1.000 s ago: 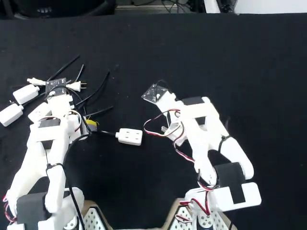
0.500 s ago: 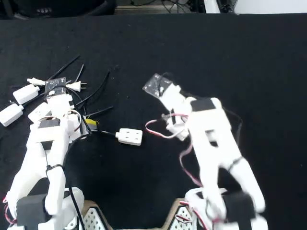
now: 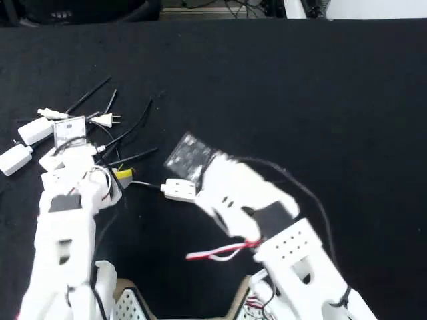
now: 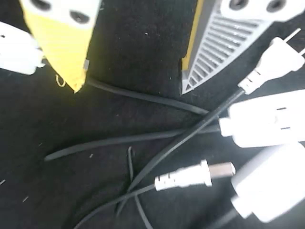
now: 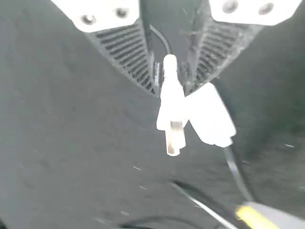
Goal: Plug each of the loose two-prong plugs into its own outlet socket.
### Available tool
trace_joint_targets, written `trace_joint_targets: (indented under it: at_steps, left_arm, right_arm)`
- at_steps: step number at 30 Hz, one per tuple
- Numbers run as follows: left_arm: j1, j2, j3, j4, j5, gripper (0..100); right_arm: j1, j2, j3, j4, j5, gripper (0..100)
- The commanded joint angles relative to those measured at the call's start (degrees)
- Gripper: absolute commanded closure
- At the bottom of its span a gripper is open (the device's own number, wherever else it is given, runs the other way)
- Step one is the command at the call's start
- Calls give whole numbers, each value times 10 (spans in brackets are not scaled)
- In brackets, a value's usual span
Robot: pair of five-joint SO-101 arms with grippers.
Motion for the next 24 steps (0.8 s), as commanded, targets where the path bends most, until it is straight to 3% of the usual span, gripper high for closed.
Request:
trace_joint_targets:
  at_steps: [1,6,15,19,24]
  left_arm:
    - [-6,-132,31,4,7,683]
    - [0,-270,82,9,8,683]
    - [77,-472,109,120,26,683]
    - [132,-524,145,123,22,683]
    - [146,-504,149,117,-24,683]
  right_arm:
    - [-28,25,29,-106,-39,988]
    - [-47,126,36,-193,-50,988]
    - [-91,301,-39,-211,-53,988]
    - [-91,312,-46,-211,-64,988]
    - [-91,250,-23,-207,-104,988]
